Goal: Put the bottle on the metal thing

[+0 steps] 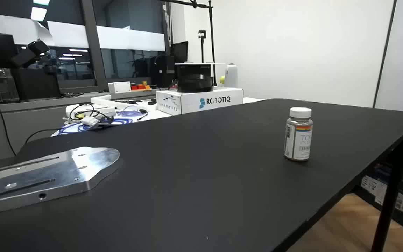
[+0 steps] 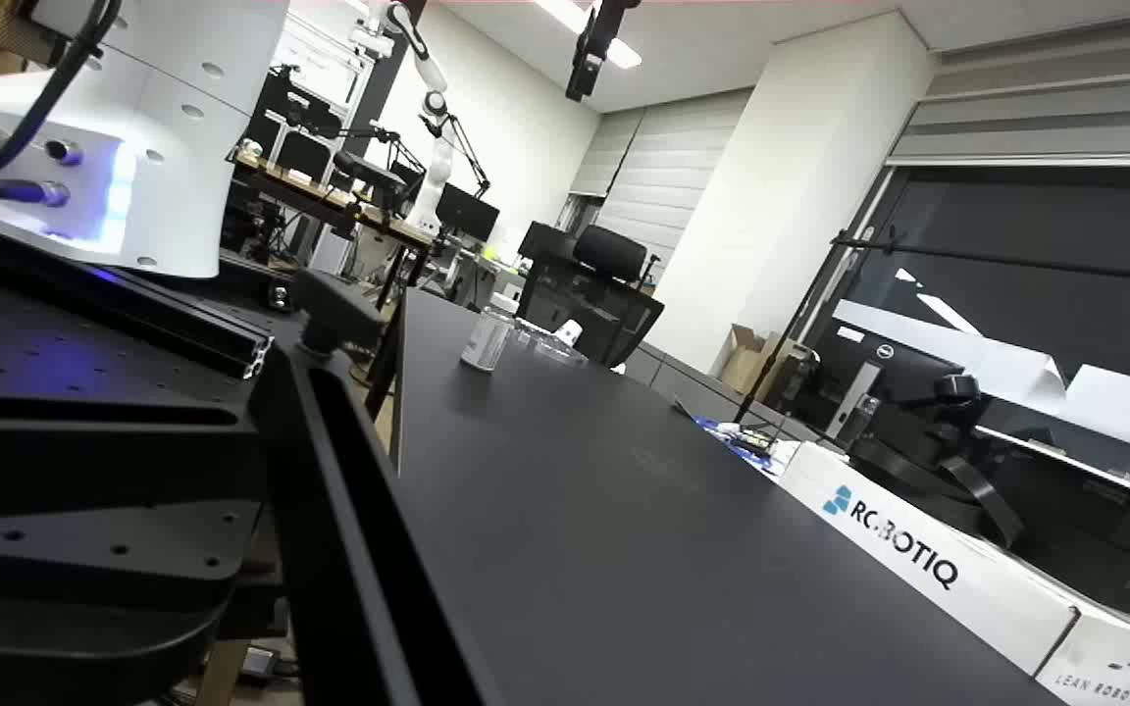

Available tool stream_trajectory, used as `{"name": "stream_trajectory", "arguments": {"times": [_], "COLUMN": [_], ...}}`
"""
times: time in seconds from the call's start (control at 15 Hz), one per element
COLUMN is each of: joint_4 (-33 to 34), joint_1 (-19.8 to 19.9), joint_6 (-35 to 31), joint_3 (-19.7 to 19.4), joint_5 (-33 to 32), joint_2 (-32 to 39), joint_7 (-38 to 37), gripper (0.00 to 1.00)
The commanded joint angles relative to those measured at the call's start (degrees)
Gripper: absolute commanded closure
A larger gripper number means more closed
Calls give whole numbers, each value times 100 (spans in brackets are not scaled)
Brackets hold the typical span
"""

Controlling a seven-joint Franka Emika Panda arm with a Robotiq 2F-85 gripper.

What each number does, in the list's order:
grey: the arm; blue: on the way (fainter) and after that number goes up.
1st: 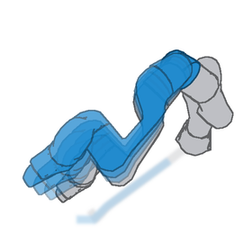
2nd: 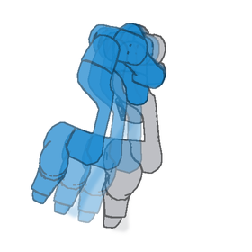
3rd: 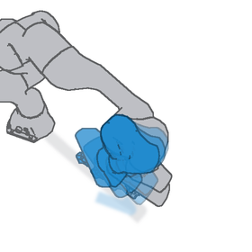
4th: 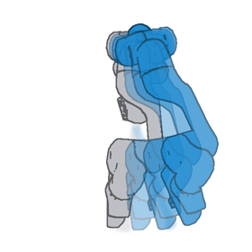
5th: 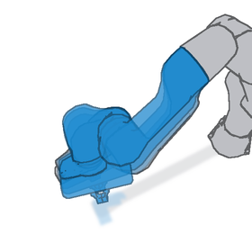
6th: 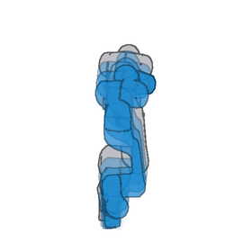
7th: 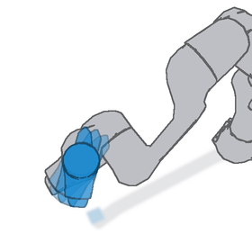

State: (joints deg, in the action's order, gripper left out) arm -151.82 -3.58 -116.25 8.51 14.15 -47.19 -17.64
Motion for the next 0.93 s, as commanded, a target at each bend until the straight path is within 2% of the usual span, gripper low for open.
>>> {"name": "stream_trajectory", "arguments": {"times": [0.0,0.47,0.67,0.87], "joint_4": [15,16,111,119], "joint_1": [16,16,97,6], "joint_6": [21,21,-474,-1144], "joint_3": [8,8,319,562], "joint_5": [5,5,-70,-52], "joint_2": [5,3,709,1370], "joint_7": [8,8,-205,-259], "gripper": [0,0,0,0]}}
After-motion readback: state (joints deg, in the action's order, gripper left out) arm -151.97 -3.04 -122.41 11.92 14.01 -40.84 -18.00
